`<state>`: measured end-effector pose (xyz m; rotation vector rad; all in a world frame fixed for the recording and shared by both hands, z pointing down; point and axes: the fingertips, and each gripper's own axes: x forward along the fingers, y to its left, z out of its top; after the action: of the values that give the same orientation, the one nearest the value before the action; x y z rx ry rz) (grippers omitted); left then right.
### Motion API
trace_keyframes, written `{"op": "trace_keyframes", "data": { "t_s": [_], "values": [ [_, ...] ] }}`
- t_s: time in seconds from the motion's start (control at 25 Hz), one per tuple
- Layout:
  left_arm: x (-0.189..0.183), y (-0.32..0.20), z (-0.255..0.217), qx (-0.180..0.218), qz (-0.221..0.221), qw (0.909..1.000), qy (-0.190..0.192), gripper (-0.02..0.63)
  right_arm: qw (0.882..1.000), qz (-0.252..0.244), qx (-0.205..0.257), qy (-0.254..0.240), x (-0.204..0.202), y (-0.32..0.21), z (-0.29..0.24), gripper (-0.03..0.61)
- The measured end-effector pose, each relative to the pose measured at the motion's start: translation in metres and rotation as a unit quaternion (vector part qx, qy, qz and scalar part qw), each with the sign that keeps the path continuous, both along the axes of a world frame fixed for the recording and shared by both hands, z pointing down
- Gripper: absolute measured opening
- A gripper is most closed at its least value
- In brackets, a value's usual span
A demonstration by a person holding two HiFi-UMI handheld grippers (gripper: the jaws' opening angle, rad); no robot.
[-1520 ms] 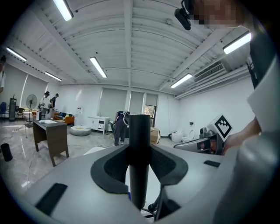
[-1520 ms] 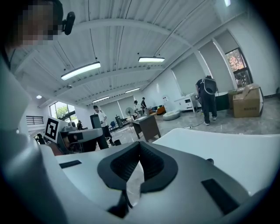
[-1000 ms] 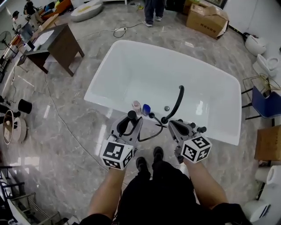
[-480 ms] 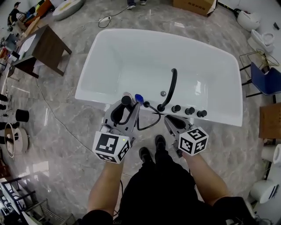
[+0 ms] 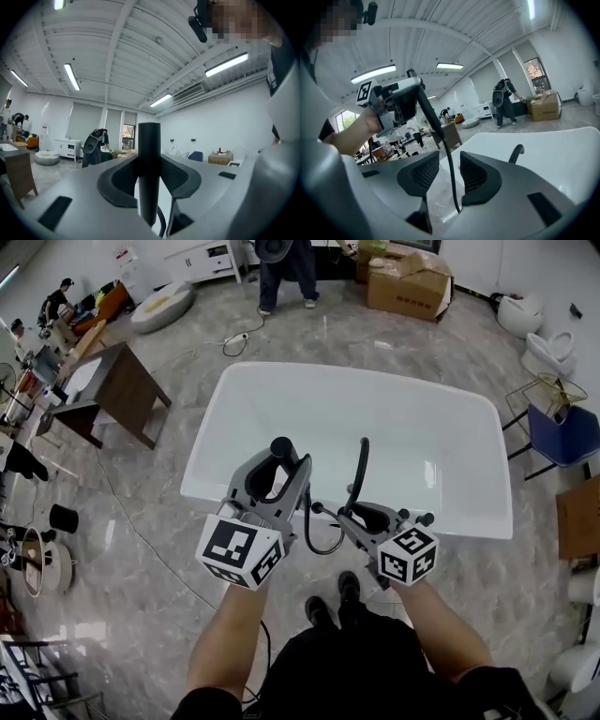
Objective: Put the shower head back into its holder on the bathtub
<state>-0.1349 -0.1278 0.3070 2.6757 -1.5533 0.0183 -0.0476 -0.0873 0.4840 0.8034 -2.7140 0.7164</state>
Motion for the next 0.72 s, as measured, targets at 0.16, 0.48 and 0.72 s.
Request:
{"op": "trace_keyframes", "data": {
  "t_s": [0.16, 0.48, 0.72],
  "values": [
    [0.01, 0.007, -0.007, 0.001, 0.016, 0.9998, 0.014, 0.147, 0.999, -0.051, 0.003, 0.008, -0.03, 0.011, 0.019, 0.219],
    [0.021, 0.018, -0.004, -0.018, 0.032, 0.9979, 0.053, 0.147, 0.993, -0.098, -0.02, 0.066, -0.057, 0.017, 0.098, 0.238],
    [0.01, 0.023, 0.003, -0.027, 0.018, 0.998, 0.054, 0.147, 0.991, -0.101, -0.03, 0.079, -0.042, 0.023, 0.126, 0.075]
  ]
}}
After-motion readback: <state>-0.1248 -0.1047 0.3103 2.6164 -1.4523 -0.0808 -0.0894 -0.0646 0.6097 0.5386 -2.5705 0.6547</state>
